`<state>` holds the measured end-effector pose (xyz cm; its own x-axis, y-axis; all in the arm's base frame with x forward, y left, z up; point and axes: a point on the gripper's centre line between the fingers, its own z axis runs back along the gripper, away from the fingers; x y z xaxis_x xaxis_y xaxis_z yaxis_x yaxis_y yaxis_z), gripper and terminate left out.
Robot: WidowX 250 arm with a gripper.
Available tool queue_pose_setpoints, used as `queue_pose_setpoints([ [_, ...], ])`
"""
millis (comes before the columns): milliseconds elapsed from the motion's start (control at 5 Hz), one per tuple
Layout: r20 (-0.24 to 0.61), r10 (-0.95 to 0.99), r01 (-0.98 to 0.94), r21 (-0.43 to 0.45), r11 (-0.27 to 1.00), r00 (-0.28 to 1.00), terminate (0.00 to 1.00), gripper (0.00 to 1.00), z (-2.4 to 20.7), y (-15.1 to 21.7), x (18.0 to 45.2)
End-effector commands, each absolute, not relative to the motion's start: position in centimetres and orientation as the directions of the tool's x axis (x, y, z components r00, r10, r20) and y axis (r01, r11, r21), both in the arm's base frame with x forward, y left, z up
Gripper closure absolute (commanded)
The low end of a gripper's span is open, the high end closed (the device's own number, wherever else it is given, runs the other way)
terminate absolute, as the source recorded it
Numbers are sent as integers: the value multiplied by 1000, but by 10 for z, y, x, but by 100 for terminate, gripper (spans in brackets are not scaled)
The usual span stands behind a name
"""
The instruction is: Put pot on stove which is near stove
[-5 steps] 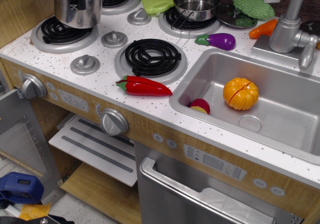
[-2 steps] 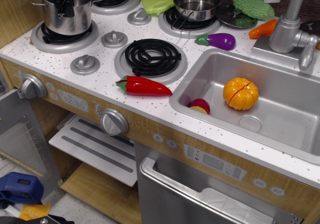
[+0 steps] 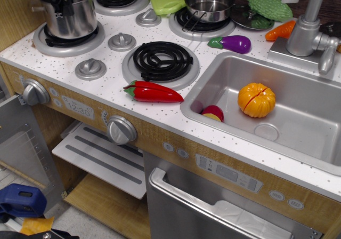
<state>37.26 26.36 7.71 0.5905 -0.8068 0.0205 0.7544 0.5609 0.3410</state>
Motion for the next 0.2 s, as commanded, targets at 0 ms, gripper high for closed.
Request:
queue_pose_setpoints([
  [0,23,-802,722,422,549,597,100,0,113,272,375],
])
